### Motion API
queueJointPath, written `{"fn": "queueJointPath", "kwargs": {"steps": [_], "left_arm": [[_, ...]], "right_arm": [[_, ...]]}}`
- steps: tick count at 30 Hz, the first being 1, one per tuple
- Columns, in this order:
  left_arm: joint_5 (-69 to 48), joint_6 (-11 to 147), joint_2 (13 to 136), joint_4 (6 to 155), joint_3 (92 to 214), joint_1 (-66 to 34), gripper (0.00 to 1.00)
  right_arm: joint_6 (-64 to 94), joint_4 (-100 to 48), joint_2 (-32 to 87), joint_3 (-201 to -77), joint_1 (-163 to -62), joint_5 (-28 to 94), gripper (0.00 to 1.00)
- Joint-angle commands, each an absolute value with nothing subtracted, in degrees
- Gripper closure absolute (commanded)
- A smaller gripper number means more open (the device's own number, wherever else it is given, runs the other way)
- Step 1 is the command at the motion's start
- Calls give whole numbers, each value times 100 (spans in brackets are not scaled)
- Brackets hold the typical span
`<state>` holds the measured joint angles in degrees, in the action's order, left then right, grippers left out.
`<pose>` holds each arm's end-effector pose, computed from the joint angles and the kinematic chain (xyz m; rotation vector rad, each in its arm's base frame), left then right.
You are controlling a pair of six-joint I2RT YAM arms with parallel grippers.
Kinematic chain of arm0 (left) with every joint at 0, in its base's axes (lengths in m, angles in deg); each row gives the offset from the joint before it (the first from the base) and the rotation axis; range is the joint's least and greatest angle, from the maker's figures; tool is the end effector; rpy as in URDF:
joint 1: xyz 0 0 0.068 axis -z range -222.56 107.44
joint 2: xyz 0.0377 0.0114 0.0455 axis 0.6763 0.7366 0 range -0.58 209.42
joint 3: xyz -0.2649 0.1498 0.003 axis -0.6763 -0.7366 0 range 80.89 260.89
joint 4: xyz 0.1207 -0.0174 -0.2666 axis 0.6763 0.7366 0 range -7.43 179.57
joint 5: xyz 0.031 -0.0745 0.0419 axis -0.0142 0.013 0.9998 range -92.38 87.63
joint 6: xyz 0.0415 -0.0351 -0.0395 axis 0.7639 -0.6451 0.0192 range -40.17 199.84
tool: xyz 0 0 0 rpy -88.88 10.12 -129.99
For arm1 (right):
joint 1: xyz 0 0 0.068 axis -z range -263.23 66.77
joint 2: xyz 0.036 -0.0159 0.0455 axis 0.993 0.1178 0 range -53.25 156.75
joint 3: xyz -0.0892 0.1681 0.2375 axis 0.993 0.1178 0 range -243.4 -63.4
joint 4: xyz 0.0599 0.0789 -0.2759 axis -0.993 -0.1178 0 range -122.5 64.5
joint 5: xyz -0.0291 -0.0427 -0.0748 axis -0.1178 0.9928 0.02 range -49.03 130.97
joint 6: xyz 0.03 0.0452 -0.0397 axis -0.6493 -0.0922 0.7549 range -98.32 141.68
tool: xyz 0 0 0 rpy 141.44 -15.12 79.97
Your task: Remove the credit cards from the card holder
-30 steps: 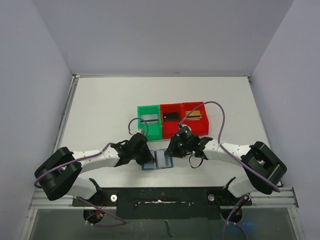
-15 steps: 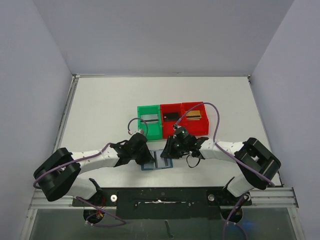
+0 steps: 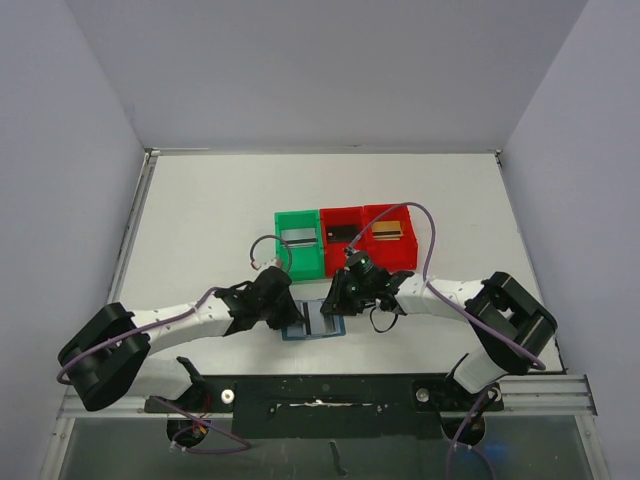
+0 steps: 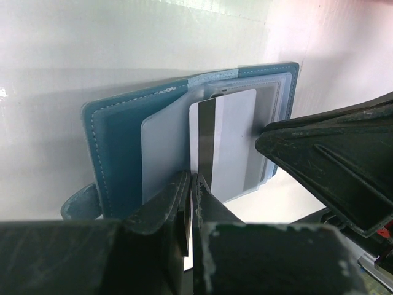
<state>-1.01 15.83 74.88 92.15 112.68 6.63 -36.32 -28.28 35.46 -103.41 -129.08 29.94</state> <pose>0.1741 -0.1997 0.1493 -0.3556 2.6535 -0.7249 0.2164 0.2374 0.1411 0.1974 2.7229 0.9131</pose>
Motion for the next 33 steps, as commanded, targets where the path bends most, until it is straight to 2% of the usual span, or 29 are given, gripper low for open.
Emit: {"fn": "queueJointPath", "kwargs": {"steps": [1,2,8,12,19,33], "left_arm": [[51,1640,7340,9238,11247,673,100],[20,1627,7354,9195,11238,669,98],[-94,1381,7512,8804,11132,660,73],[-145,1090,7587,8450,10922,622,64],[-415,509,7593,7364,10214,493,62],[-634,101,7580,6566,9617,274,64]], "right_arm": [[-3510,-3108,3740,-10418,-12947,3188,79],[-3510,-3076,3752,-10413,-12951,3157,79],[-3560,-2938,3790,-10345,-12956,3060,79],[-3569,-2922,3802,-10293,-12951,3035,79],[-3599,-2814,3832,-10233,-12955,2976,79],[-3571,-2840,3860,-10216,-12954,2989,80]]}}
